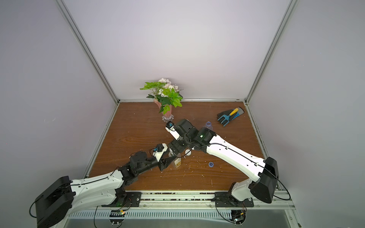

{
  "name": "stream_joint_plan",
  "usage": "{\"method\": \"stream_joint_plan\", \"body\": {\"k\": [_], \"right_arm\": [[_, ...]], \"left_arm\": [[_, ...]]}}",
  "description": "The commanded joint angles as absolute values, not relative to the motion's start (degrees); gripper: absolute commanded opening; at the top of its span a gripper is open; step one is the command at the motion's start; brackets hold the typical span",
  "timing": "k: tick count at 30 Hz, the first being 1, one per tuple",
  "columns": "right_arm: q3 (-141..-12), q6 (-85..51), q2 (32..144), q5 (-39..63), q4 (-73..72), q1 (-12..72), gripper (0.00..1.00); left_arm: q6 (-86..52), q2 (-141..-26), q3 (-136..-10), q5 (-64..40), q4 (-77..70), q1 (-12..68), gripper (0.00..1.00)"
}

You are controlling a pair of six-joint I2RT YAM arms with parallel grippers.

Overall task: Screw on the bottle caps
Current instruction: Screw the bottle cap onto the plastic bottle.

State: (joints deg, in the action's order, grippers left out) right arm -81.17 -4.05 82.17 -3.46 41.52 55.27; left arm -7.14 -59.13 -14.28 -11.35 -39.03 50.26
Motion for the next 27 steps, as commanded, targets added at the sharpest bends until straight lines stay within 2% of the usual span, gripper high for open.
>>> {"method": "stream_joint_plan", "body": {"k": [1, 7, 19, 27], "right_arm": [[-87.0, -5.1, 79.9, -0.2, 42.5, 55.0, 0.88], [-87.5, -4.7, 78.4, -3.5, 41.8, 54.9, 0.9], [-70.7, -5.2, 78.0, -5.6, 38.2, 53.4, 0.87], [-76.5, -3.9, 77.4, -3.6, 39.6, 53.4, 0.87]], "left_arm": [[-7.6, -59.5, -13.1, -11.9, -37.6, 50.8, 0.53], [-7.6, -59.8, -13.2, -12.0, -37.6, 50.8, 0.54], [-7.5, -59.8, -13.1, -11.9, -37.4, 50.8, 0.54], [-7.4, -60.1, -13.2, -12.0, -38.0, 50.8, 0.54]]}}
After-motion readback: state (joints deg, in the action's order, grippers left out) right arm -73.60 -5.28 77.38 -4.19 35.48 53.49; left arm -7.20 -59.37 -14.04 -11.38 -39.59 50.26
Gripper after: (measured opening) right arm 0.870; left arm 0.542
